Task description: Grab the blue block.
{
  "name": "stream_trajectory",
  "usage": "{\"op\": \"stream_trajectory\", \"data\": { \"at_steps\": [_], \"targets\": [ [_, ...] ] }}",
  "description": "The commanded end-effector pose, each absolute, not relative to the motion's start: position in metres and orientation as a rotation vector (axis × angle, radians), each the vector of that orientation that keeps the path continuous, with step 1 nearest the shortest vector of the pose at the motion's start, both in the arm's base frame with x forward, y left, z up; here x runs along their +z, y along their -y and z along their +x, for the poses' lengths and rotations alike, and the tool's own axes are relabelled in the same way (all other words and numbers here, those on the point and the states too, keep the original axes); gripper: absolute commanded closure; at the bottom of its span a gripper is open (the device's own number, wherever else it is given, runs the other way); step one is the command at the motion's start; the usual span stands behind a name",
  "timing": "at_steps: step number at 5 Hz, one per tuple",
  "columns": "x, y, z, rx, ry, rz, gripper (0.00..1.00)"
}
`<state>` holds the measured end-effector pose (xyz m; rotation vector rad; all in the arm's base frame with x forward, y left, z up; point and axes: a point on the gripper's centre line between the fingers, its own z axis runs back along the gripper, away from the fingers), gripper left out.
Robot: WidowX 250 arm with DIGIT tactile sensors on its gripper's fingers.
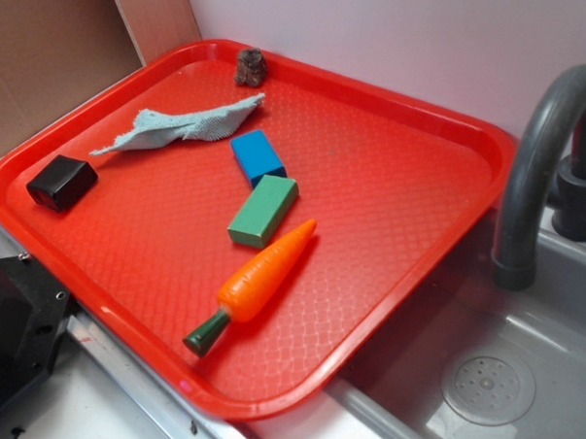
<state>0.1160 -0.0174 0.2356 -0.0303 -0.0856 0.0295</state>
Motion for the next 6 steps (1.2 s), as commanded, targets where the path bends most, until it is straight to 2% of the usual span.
{"op": "stream_trajectory", "data": {
  "at_steps": [1,2,3,4,5,6],
  "targets": [
    [0.236,0.017,0.116,0.029,0.086,-0.03,0.0],
    [0.233,0.01,0.119,0.224,0.165,-0.101,0.0],
    [0.227,-0.002,0.12,0.472,0.273,-0.209,0.0],
    [0.221,-0.014,0.127,0.734,0.291,-0.298,0.0],
    [0.204,-0.018,0.146,0.99,0.286,-0.271,0.0],
    [0.193,-0.018,0.164,1.213,0.25,-0.182,0.0]
  ]
}}
